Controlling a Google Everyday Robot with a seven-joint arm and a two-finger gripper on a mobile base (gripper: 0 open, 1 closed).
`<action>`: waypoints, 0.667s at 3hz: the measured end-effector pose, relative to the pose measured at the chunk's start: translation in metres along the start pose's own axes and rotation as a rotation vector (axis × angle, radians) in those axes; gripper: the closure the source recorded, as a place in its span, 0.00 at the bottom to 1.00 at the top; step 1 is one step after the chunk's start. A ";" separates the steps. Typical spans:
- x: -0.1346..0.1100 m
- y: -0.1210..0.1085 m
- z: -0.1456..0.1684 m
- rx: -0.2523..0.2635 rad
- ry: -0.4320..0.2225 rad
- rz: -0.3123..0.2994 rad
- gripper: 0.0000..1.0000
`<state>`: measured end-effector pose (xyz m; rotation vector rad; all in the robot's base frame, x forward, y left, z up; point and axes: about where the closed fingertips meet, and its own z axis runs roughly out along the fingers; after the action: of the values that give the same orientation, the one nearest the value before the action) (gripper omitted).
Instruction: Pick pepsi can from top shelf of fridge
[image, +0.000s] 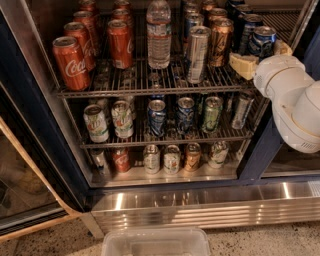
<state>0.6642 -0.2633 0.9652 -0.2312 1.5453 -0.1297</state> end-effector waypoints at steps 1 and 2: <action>0.005 -0.005 0.002 0.027 0.016 -0.001 0.32; 0.004 -0.001 0.002 0.027 0.016 -0.001 0.32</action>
Offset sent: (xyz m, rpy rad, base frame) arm 0.0078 -0.0505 -0.0190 0.0082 0.0453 -0.1655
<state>0.6662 -0.2650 0.9618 -0.2097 1.5589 -0.1533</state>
